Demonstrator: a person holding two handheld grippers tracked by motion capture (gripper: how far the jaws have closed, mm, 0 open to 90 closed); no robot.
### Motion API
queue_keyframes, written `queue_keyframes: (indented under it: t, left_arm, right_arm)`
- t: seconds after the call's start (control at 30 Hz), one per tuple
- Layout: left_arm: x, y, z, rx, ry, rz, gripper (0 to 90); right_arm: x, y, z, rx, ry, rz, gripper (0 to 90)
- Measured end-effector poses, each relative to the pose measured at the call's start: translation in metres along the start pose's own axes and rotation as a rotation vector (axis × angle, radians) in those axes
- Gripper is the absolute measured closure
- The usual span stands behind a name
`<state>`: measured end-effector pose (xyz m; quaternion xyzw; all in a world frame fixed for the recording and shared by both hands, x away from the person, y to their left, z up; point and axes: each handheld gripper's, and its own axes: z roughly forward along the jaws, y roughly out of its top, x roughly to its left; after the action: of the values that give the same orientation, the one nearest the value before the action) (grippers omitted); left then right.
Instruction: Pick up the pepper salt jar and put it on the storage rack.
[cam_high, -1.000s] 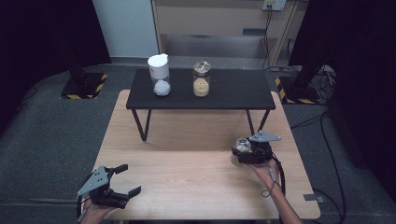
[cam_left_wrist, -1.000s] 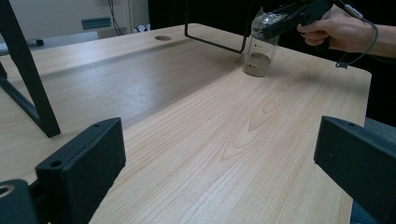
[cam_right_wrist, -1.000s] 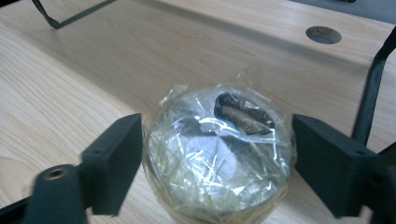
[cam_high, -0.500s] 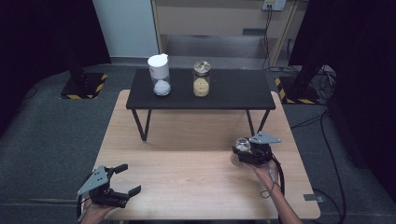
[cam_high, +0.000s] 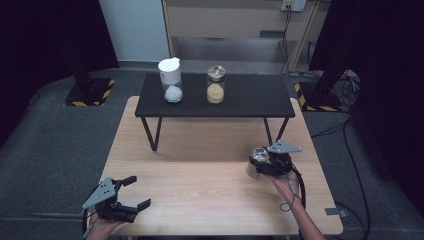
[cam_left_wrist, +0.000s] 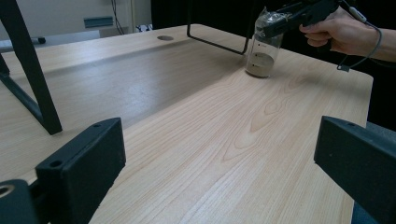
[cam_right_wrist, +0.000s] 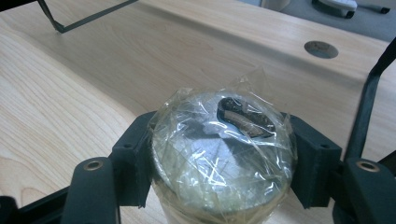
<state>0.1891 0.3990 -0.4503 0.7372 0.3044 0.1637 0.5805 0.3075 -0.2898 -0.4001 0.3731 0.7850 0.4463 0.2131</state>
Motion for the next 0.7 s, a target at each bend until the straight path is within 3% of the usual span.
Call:
queue_keyframes:
  t: [0.13, 0.4, 0.7]
  left_arm:
    - [0.000, 0.001, 0.000, 0.004, -0.003, 0.004, 1.2]
    - [-0.001, 0.001, 0.000, 0.004, -0.005, 0.008, 1.2]
    - [-0.001, 0.001, 0.000, 0.002, -0.005, 0.007, 1.2]
  right_arm:
    - [-0.003, 0.007, -0.008, -0.016, 0.021, -0.002, 35.1]
    - [-0.004, 0.031, -0.023, -0.001, 0.072, -0.064, 35.1]
    - [-0.011, 0.063, -0.034, 0.007, 0.177, -0.119, 35.1]
